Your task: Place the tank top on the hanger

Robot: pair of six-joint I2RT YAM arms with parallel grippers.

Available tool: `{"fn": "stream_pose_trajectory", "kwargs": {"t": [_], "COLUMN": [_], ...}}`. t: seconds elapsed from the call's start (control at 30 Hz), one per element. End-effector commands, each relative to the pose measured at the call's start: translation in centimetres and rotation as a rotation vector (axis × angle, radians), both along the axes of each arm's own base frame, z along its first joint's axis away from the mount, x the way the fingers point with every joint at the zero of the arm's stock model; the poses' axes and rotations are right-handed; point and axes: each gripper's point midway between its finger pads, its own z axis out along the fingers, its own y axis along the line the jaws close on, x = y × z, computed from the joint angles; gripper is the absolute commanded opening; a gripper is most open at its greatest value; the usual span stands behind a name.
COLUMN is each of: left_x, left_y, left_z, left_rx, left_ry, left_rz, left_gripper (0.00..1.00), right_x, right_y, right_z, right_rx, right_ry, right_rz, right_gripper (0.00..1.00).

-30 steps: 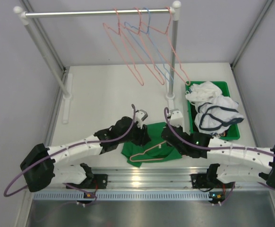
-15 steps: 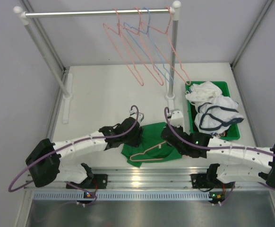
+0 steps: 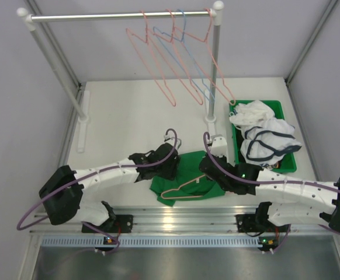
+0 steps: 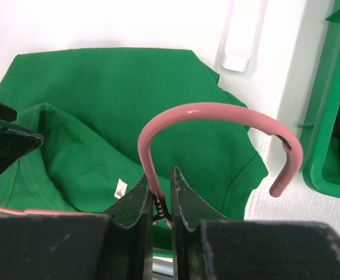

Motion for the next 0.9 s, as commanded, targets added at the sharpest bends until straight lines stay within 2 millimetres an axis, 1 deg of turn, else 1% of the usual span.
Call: {"fn": "stream_pose_trajectory", "kwargs": {"t": [0.0,0.07,0.2,0.27,0.3,0.33,0.43,0.47,0.53,0.57,0.6,0.67,0.8,0.87], "left_x": [0.9,0.8,0.7,0.6,0.6,0.5,0.2,0.0,-0.2,-0.4,-0.5,-0.8,-1.4,-1.7], "left_y": [-1.2,-1.1,-1.2,-1.3,-1.2,-1.2,-0.9,-0.7,-0.4,-0.1,0.0,0.6,1.4,2.0], "left_z": [1.0,0.4,0.1,0.3,0.4,0.4,0.2,-0.1,-0.3,-0.6,-0.4,-0.8,-0.4,-0.6], "left_rx": [-0.023,-0.006,-0.004,-0.009,-0.011,-0.010,-0.010,-0.004,-0.005,0.000,-0.004,0.003,-0.014,-0.010], "left_ry": [-0.029,-0.021,-0.017,-0.021,-0.023,-0.023,-0.017,-0.010,-0.006,-0.003,-0.005,-0.001,-0.004,0.001], "left_rz": [0.008,0.013,0.019,0.017,0.019,0.018,0.016,0.016,0.019,0.021,0.024,0.032,0.046,0.048], "left_gripper": [0.48,0.47,0.43,0.37,0.34,0.26,0.16,0.08,0.02,0.00,0.00,0.00,0.00,0.00], "right_x": [0.4,0.4,0.5,0.5,0.5,0.5,0.6,0.6,0.6,0.6,0.6,0.8,0.8,0.8], "right_y": [0.8,0.7,0.4,0.2,0.2,0.1,-0.3,-0.4,-0.6,-0.6,-0.8,-1.0,-1.4,-1.6], "right_z": [2.4,2.4,2.4,2.4,2.3,2.4,2.5,2.5,2.6,2.6,2.5,2.6,2.5,2.5], "right_rx": [0.052,0.052,0.045,0.045,0.042,0.041,0.034,0.035,0.033,0.036,0.032,0.028,0.011,0.009], "right_ry": [-0.041,-0.042,-0.041,-0.041,-0.039,-0.042,-0.041,-0.042,-0.045,-0.044,-0.042,-0.045,-0.042,-0.041], "right_rz": [-0.021,-0.023,-0.034,-0.046,-0.052,-0.058,-0.081,-0.090,-0.101,-0.106,-0.114,-0.134,-0.157,-0.170], "right_gripper": [0.00,0.00,0.00,0.00,0.00,0.00,0.00,0.00,0.00,0.00,0.00,0.00,0.00,0.00]}}
